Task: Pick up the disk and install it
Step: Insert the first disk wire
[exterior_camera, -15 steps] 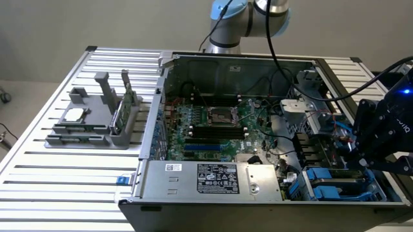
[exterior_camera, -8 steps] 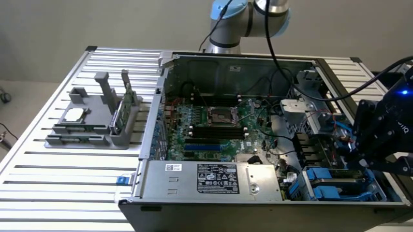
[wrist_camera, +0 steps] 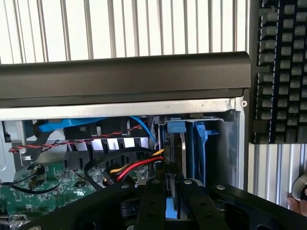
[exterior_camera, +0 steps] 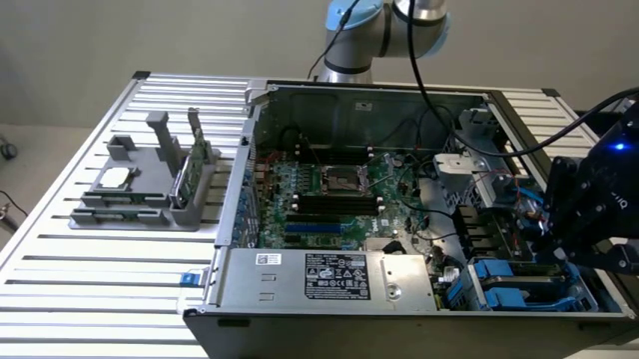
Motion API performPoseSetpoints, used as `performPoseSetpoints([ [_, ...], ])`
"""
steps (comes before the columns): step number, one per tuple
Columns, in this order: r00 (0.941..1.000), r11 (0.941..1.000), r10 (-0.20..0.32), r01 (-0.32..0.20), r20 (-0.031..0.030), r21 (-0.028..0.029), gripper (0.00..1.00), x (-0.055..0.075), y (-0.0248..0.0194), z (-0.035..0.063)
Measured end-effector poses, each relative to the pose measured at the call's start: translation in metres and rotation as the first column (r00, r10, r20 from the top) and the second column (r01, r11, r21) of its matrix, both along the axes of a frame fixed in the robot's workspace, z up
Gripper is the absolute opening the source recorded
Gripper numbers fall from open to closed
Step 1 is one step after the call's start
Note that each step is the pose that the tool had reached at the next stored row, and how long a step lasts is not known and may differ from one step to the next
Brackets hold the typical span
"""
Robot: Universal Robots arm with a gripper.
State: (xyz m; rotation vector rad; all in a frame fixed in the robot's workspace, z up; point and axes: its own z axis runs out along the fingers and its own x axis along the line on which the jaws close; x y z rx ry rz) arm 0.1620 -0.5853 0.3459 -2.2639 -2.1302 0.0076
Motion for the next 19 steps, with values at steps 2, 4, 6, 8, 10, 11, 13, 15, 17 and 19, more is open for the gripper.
performPoseSetpoints([
  [2, 1.0, 1.0, 0.0, 0.0, 0.0023, -0.0002, 0.16, -0.0005, 0.0, -0.0004],
  [4, 1.0, 1.0, 0.0, 0.0, 0.0037, -0.0005, 0.16, -0.0009, 0.0, -0.0008],
  [6, 1.0, 1.0, 0.0, 0.0, 0.0048, -0.001, 0.16, -0.0014, -0.0001, -0.0009],
  [8, 1.0, 1.0, 0.0, 0.0, 0.0063, -0.0017, 0.16, -0.0017, -0.0001, -0.001],
  [10, 1.0, 1.0, 0.0, 0.0, 0.0078, -0.0024, 0.16, -0.0019, -0.0001, -0.0011],
  [11, 1.0, 1.0, 0.0, 0.0, 0.0087, -0.0031, 0.16, -0.0021, -0.0001, -0.0012],
  [13, 0.9999, 1.0, 0.0, 0.0, 0.0107, -0.0047, 0.16, -0.0024, -0.0002, -0.0013],
  [15, 0.9999, 1.0, 0.0, 0.0, 0.0127, -0.0066, 0.16, -0.0026, -0.0002, -0.0013],
  [17, 0.9999, 1.0, 0.0, 0.0, 0.0151, -0.0082, 0.16, -0.003, -0.0002, -0.0015],
  [19, 0.9998, 0.9999, 0.0, 0.0, 0.0175, -0.0101, 0.16, -0.0035, -0.0002, -0.0017],
])
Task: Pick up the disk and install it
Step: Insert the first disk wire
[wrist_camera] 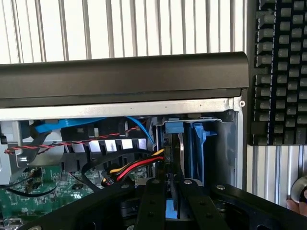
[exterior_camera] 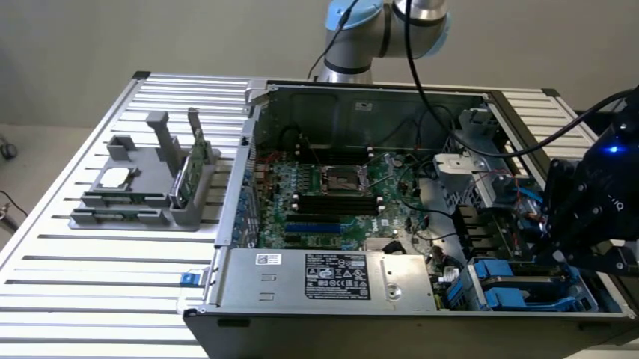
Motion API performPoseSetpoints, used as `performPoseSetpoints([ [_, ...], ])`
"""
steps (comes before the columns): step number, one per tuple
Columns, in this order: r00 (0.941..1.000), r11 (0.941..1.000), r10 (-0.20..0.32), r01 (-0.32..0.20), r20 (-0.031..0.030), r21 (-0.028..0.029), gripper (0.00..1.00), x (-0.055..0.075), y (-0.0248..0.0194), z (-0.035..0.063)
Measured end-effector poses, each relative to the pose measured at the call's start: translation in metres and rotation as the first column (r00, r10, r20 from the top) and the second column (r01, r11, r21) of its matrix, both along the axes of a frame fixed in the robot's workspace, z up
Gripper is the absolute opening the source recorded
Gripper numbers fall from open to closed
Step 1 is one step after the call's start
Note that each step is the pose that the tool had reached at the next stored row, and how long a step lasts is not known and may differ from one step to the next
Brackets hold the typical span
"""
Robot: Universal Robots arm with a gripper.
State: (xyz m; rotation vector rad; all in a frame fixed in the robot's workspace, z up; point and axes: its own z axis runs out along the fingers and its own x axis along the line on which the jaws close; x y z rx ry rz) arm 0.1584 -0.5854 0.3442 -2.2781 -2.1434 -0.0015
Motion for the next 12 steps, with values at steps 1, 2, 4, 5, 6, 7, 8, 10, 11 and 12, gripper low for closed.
performPoseSetpoints([
  [1, 1.0, 1.0, 0.0, 0.0, 0.0014, -0.001, 0.16, -0.0003, 0.0, -0.0001],
  [2, 1.0, 1.0, 0.0, 0.0, 0.0032, -0.002, 0.16, -0.0007, 0.0, -0.0003],
  [4, 1.0, 1.0, 0.0, 0.0, 0.0068, -0.0039, 0.16, -0.0013, 0.0, -0.0007],
  [5, 1.0, 1.0, 0.0, 0.0, 0.0087, -0.0049, 0.16, -0.0016, 0.0, -0.0009],
  [6, 0.9999, 1.0, 0.0, 0.0, 0.0107, -0.0058, 0.16, -0.0017, 0.0, -0.0011],
  [7, 0.9999, 1.0, 0.0, 0.0, 0.0129, -0.0067, 0.16, -0.0019, 0.0, -0.0012],
  [8, 0.9999, 1.0, 0.0, 0.0, 0.0148, -0.0074, 0.16, -0.0021, 0.0, -0.0014],
  [10, 0.9998, 1.0, 0.0, 0.0, 0.0184, -0.0086, 0.16, -0.0027, 0.0, -0.0014],
  [11, 0.9998, 1.0, 0.0, 0.0, 0.02, -0.0088, 0.16, -0.0032, 0.0, -0.0014],
  [12, 0.9998, 1.0, 0.0, 0.0, 0.0215, -0.0091, 0.16, -0.0037, 0.0, -0.0013],
])
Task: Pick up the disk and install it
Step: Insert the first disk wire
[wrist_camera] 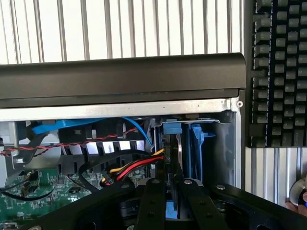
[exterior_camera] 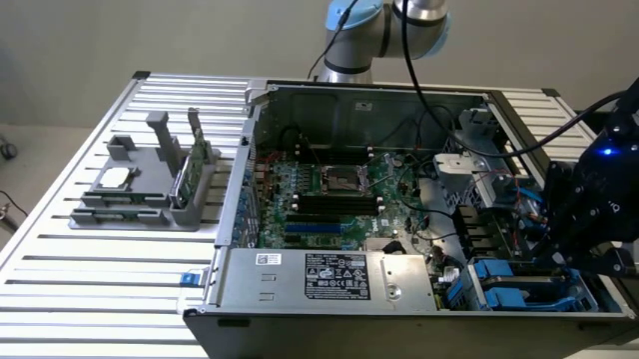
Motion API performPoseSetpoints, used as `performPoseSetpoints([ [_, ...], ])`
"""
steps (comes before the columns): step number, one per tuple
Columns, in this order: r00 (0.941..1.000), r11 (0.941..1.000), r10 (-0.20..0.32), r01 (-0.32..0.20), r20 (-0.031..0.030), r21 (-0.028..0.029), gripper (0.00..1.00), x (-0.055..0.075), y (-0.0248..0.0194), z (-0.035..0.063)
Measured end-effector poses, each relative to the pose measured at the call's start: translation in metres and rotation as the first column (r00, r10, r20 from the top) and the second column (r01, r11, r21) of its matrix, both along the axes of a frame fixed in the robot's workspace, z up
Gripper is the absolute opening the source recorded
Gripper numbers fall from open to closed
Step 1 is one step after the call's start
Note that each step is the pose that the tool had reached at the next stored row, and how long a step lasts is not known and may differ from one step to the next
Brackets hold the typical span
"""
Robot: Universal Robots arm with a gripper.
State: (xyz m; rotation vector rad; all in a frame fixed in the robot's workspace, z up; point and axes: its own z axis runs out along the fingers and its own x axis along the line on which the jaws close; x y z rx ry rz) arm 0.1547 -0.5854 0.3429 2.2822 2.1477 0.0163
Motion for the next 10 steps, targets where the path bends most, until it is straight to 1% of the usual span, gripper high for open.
performPoseSetpoints([
  [10, 0.9999, 1.0, 0.0, 0.0, 0.0168, -0.0003, 0.16, -0.0027, 0.0008, -0.0003],
])
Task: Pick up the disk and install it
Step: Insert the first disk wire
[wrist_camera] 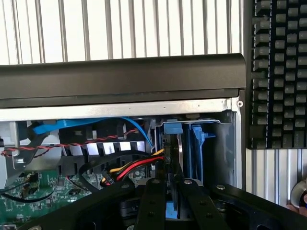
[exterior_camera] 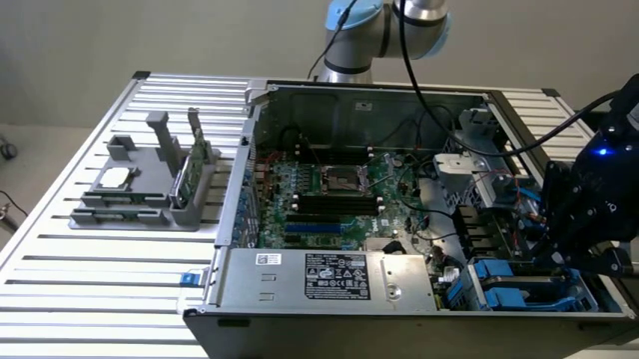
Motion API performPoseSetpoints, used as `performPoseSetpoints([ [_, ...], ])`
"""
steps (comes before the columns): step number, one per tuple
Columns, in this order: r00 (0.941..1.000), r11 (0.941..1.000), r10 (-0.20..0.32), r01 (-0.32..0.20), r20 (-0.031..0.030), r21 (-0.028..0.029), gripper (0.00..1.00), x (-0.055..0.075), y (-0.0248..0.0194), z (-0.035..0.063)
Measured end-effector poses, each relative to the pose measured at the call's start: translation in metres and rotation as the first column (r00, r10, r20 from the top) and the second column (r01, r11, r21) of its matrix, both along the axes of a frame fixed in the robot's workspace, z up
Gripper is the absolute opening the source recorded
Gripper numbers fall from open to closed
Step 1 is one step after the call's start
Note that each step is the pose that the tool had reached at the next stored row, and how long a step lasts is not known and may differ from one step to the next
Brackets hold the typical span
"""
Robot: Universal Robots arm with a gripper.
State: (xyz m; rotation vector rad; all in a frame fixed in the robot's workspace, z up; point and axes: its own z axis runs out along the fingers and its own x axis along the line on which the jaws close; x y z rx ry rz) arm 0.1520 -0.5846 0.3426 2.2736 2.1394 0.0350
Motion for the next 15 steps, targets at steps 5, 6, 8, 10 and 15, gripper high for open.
performPoseSetpoints([
  [5, 1.0, 1.0, 0.0, 0.0, 0.0053, -0.0005, 0.16, -0.002, 0.0002, -0.0006],
  [6, 1.0, 1.0, 0.0, 0.0, 0.0063, -0.0008, 0.16, -0.0021, 0.0002, -0.0007],
  [8, 1.0, 1.0, 0.0, 0.0, 0.0077, -0.0009, 0.16, -0.0021, 0.0004, -0.001],
  [10, 1.0, 1.0, 0.0, 0.0, 0.0092, -0.001, 0.16, -0.0022, 0.0006, -0.0013],
  [15, 0.9999, 1.0, 0.0, 0.0, 0.012, -0.0017, 0.16, -0.0022, 0.001, -0.0019],
])
